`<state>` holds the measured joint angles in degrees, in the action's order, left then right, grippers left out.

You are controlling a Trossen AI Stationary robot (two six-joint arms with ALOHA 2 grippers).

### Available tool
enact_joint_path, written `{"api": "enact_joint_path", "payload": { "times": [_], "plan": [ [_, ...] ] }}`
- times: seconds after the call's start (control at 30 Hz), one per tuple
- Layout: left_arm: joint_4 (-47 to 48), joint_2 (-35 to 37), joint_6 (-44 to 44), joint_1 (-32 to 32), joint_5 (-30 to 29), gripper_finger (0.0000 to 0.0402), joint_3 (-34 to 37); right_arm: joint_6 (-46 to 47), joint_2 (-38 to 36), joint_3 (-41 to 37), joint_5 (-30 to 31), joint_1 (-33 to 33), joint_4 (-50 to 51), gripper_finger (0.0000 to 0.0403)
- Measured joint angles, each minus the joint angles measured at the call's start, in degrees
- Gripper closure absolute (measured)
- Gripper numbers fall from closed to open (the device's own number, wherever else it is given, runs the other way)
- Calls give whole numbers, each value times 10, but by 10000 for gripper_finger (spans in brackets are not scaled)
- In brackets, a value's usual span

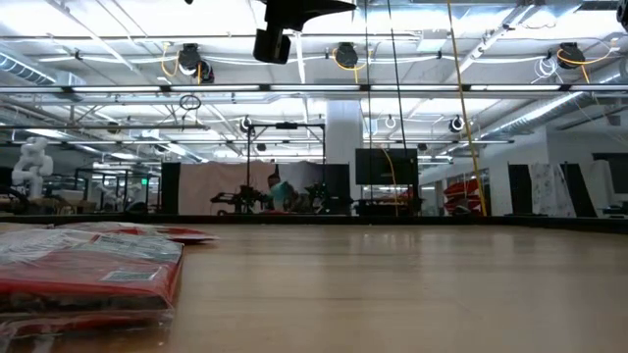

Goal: Sort popcorn bags into baskets
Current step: Put the popcorn bag into the transparent bin

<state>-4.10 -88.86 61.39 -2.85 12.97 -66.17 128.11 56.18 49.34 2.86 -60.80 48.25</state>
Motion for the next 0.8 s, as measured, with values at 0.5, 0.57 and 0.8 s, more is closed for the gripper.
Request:
{"api": "enact_joint_path", "payload": {
  "times": [0.5, 0.57, 0.8],
  "plan": [
    [44, 7, -33, -3, 24, 249, 0, 16, 0, 0, -40, 4, -68, 274],
    [101, 21, -45, -9, 26, 249, 0, 19, 1, 3, -12, 5, -82, 278],
    [362, 40, -72, -34, 4, 249, -1, -17, 19, 84, 60, 45, -51, 310]
  ]
}}
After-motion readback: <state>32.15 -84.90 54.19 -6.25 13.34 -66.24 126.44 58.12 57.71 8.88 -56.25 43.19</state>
